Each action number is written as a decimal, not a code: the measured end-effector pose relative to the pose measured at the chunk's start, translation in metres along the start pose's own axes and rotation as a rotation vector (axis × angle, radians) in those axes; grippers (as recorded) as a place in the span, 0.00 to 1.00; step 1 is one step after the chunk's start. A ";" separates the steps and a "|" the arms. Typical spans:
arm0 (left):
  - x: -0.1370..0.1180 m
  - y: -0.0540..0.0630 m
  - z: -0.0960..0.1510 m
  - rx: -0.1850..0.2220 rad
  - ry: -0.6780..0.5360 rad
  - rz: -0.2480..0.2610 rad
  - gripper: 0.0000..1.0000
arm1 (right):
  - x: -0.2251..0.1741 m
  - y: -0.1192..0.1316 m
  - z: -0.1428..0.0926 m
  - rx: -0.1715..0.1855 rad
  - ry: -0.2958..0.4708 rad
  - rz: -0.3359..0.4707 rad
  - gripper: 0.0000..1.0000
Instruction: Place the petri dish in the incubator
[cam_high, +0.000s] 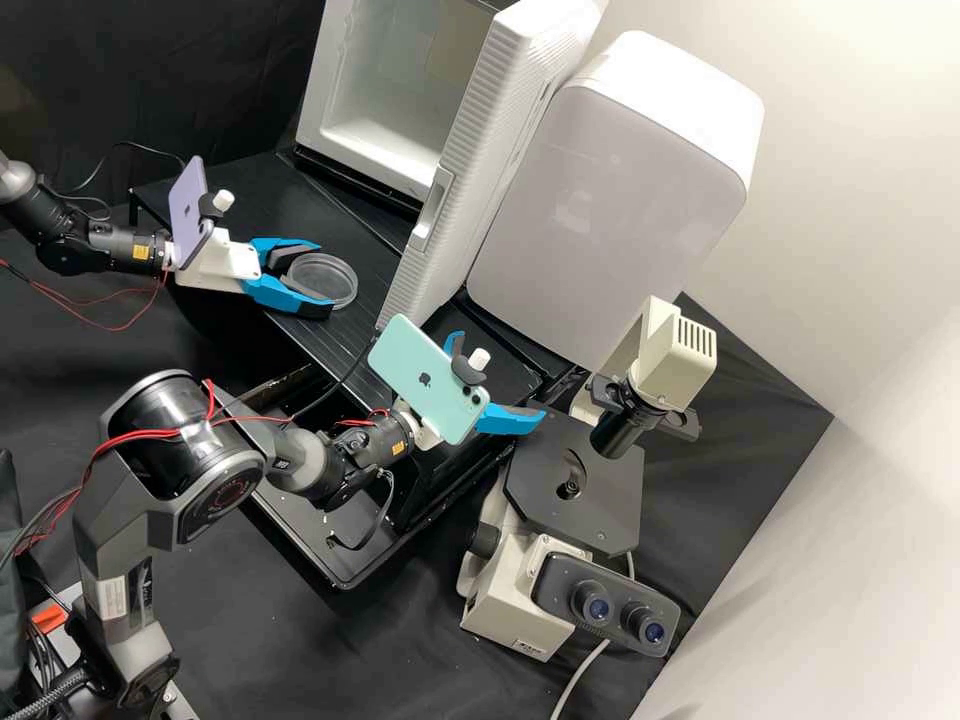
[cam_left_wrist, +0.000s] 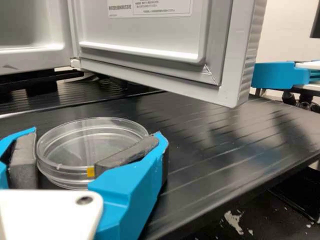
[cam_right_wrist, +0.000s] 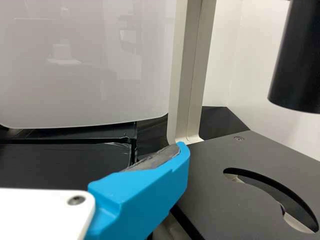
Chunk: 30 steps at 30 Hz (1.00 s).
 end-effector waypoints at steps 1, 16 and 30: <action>-0.003 0.001 0.000 0.000 0.001 -0.004 0.00 | 0.000 0.000 0.000 0.000 0.000 0.000 1.00; -0.056 0.023 0.006 -0.003 -0.005 0.081 0.00 | 0.000 0.000 0.000 0.000 0.000 0.000 1.00; -0.071 0.031 0.012 0.055 -0.015 0.130 0.00 | 0.000 0.000 0.000 0.000 0.000 0.000 1.00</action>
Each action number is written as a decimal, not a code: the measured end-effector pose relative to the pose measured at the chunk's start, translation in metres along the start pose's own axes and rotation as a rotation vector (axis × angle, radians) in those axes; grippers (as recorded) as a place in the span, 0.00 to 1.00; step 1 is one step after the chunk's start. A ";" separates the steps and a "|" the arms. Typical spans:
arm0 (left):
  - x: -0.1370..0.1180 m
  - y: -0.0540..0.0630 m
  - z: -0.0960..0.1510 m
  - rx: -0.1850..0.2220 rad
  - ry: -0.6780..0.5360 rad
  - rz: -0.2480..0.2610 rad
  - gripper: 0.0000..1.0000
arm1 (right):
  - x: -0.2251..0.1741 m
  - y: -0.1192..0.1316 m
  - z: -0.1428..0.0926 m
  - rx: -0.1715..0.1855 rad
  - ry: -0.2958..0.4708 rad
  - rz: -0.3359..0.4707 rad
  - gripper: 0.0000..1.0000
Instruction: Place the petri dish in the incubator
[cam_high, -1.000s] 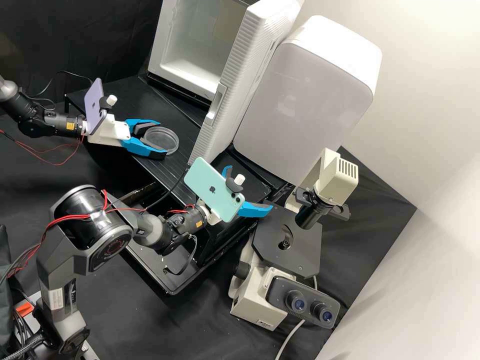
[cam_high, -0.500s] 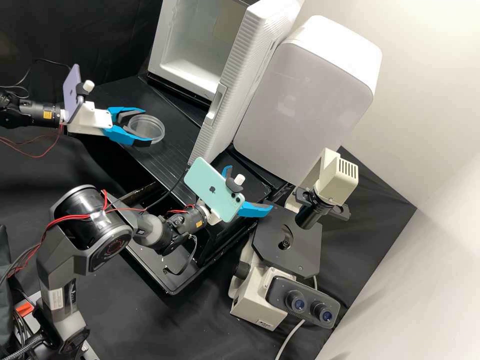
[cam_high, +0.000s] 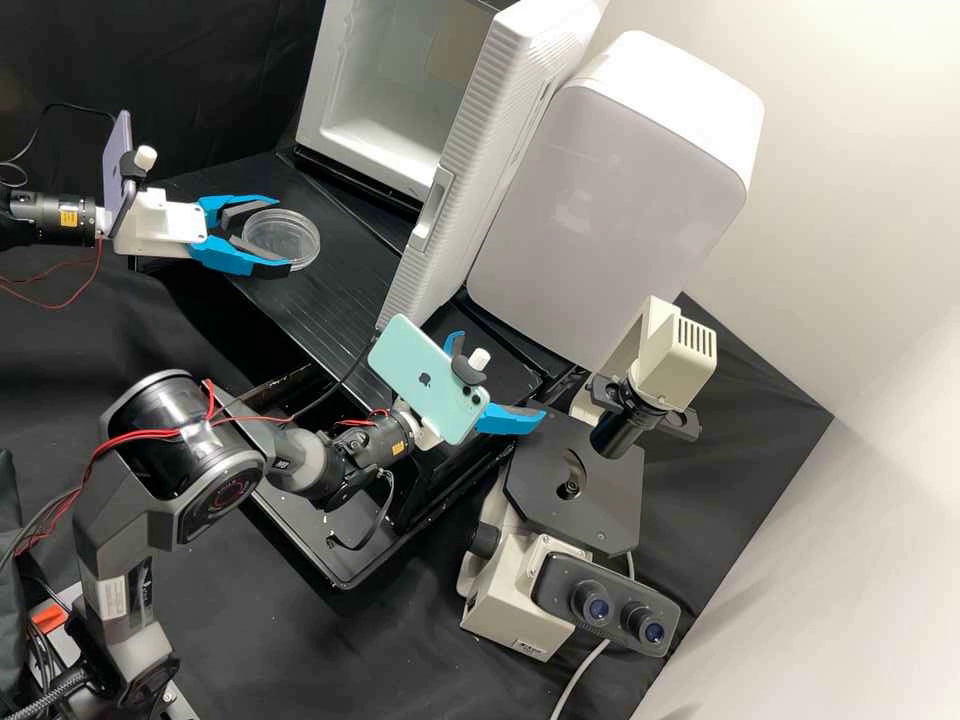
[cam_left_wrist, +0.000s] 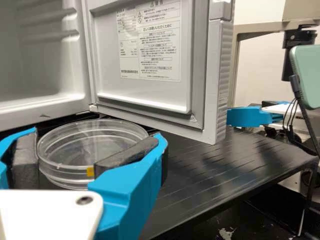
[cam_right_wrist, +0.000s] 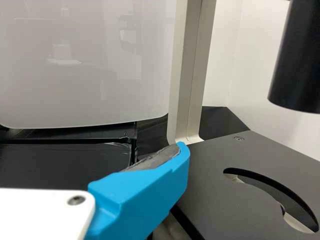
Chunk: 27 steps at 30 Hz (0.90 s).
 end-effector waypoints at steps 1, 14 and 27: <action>0.000 0.001 0.000 0.000 0.002 0.002 0.00 | 0.000 0.000 0.000 0.000 0.000 0.000 1.00; 0.029 0.046 -0.005 0.041 0.077 0.148 0.00 | 0.000 0.000 0.000 0.000 0.000 0.000 1.00; 0.088 0.076 -0.016 0.092 0.183 0.123 0.00 | 0.000 0.000 0.000 0.000 0.000 0.000 1.00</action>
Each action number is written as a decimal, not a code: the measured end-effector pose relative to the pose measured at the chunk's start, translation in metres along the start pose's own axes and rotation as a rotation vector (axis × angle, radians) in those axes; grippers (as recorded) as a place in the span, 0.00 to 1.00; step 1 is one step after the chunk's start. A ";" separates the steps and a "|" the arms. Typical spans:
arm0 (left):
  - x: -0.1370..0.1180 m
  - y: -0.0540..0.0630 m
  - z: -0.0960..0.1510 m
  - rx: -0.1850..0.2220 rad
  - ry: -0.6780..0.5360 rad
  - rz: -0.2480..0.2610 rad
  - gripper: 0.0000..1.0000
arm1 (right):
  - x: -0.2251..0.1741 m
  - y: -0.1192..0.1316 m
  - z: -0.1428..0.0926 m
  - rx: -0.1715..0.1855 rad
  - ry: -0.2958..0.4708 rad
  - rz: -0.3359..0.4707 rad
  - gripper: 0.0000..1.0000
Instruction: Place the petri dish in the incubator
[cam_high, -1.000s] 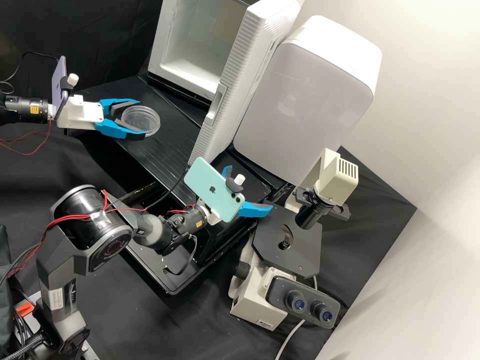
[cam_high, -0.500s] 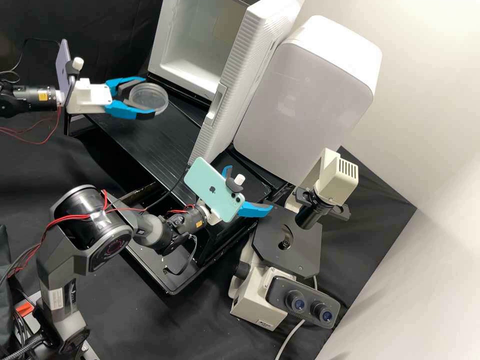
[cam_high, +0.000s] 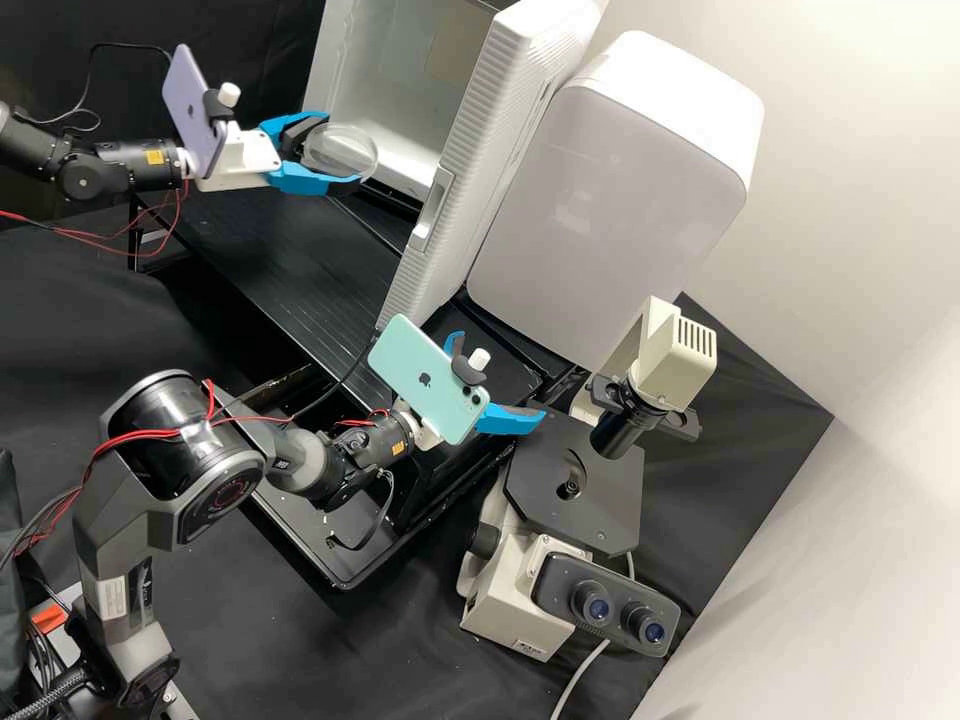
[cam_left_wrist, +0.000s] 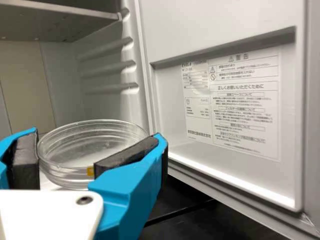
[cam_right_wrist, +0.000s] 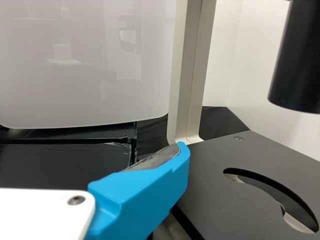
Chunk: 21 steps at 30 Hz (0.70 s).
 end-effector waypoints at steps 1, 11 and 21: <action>0.004 0.002 0.001 0.004 -0.001 -0.002 0.00 | 0.000 0.000 0.000 0.000 0.000 0.000 1.00; 0.038 0.008 0.004 -0.034 0.056 -0.041 0.00 | 0.000 0.000 0.000 0.000 0.000 0.000 1.00; 0.068 0.017 0.003 -0.060 0.134 -0.034 0.00 | 0.000 0.000 0.000 0.000 0.000 0.000 1.00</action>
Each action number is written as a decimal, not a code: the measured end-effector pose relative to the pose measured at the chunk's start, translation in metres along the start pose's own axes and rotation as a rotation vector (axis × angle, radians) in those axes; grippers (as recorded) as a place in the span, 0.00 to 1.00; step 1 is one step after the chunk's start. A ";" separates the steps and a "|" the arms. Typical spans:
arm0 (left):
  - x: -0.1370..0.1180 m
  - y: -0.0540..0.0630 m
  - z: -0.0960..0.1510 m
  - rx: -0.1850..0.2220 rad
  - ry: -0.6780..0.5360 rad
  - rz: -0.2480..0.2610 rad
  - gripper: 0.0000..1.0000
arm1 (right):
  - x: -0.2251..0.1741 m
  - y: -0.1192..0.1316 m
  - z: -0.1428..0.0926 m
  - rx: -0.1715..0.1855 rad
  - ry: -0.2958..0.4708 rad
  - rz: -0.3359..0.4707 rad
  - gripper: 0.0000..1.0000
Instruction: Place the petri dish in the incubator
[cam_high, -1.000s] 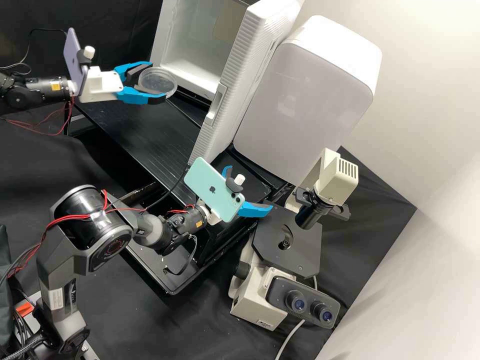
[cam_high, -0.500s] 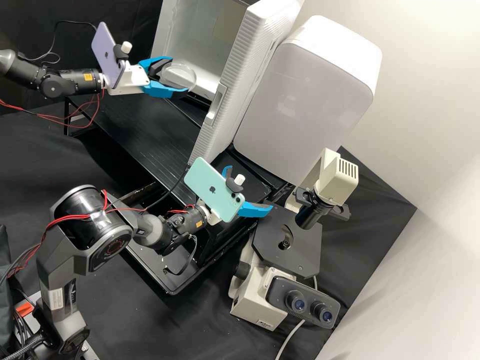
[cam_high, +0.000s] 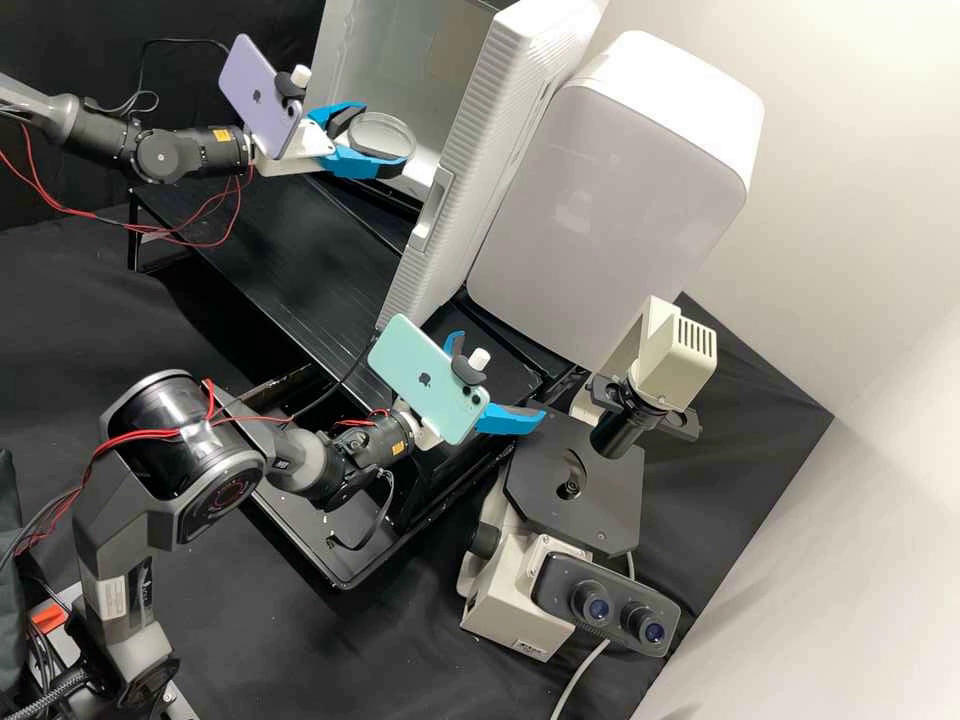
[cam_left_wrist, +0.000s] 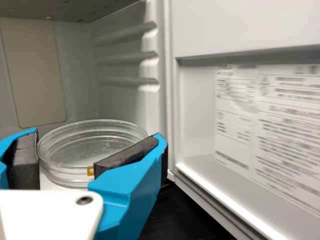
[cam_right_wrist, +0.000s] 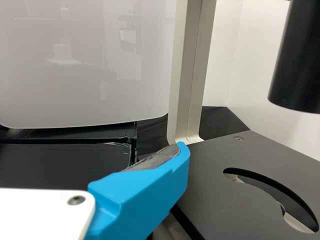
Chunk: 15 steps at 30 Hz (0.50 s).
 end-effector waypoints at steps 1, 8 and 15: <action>0.004 0.001 -0.001 0.009 0.015 0.000 0.00 | 0.000 0.000 0.000 0.000 0.000 0.000 1.00; 0.023 0.000 0.001 0.013 0.067 -0.035 0.00 | 0.000 0.000 0.000 0.000 0.000 0.000 1.00; 0.042 -0.005 0.003 0.011 0.112 -0.082 0.00 | 0.000 0.000 0.000 0.000 0.000 0.000 1.00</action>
